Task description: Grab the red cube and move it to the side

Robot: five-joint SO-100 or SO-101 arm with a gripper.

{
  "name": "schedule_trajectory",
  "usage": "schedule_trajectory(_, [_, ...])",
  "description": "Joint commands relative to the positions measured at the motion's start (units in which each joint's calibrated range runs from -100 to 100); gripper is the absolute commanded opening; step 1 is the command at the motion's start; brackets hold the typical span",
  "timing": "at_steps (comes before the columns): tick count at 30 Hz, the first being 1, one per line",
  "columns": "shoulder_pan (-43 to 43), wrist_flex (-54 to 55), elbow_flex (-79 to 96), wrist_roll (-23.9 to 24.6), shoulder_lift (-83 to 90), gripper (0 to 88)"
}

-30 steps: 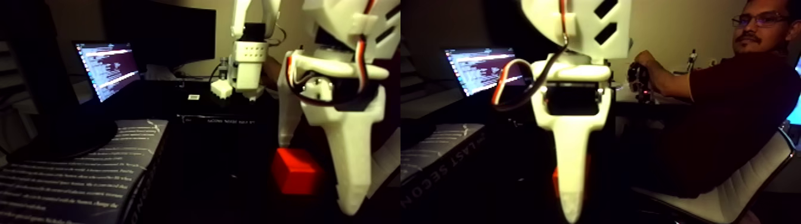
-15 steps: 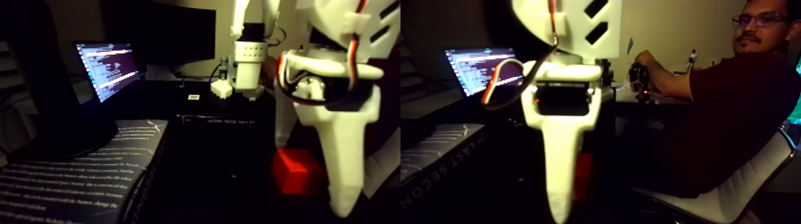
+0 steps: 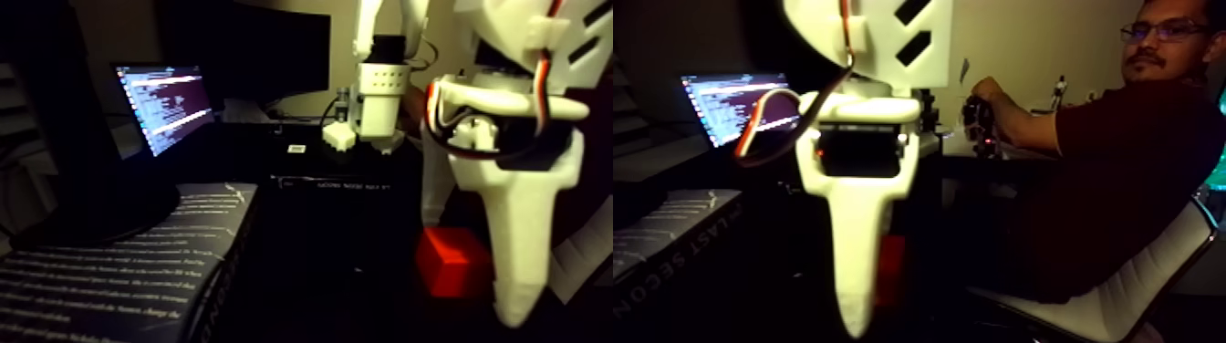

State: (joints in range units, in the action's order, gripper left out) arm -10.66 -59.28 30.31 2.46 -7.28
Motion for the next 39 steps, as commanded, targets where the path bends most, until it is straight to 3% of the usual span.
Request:
schedule_trajectory(1, [0.08,-0.35,-1.33,0.26,0.05,29.0])
schedule_trajectory(12, [0.08,-0.43,-1.15,0.31,0.05,0.1])
schedule_trajectory(26, [0.17,-2.54,-0.24,-0.28,1.73,1.9])
schedule_trajectory(39, [0.75,-15.89,0.49,-3.09,26.52,1.9])
